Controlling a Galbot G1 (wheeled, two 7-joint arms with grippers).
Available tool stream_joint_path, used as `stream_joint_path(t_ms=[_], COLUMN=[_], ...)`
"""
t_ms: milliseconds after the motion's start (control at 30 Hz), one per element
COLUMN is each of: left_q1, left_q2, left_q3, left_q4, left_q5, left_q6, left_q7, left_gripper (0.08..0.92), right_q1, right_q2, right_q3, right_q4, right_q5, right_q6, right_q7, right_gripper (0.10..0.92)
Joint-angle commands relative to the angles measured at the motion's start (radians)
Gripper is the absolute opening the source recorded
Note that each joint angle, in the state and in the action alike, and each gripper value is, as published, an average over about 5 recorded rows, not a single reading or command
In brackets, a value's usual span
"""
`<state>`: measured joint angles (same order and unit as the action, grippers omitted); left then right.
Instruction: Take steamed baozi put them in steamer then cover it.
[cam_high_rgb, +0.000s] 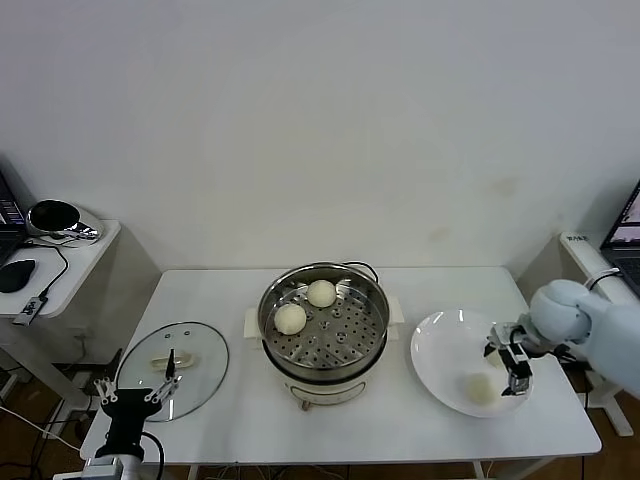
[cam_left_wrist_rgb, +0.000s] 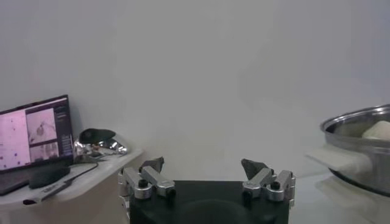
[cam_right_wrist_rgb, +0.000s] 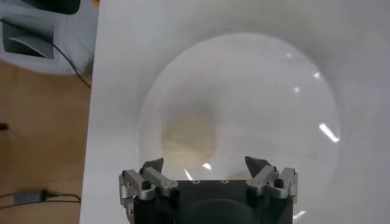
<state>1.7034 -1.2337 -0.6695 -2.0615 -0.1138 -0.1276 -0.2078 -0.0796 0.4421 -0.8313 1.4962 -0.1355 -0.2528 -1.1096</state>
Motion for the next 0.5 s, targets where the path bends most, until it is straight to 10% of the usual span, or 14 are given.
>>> stream_joint_path(t_ms=[33,500], left_q1=[0.004,0.006], left_q2=[0.001,0.008], left_q3=[-0.006,-0.015], left_q4=[-0.005,-0.011], left_q5=[0.003,0.003], left_q6=[0.001,0.0], left_q7=[-0.001,0.001], left_gripper=[0.823,0.823], right_q1=[-0.155,-0.161], right_q2=[0.05,0.087], right_q3=[0.118,0.12], right_q4=[-0.068,-0.074], right_q5=[-0.047,-0.033], right_q6=[0.017,-0.011], right_q7=[0.012,0.038], right_gripper=[0.823,0.821])
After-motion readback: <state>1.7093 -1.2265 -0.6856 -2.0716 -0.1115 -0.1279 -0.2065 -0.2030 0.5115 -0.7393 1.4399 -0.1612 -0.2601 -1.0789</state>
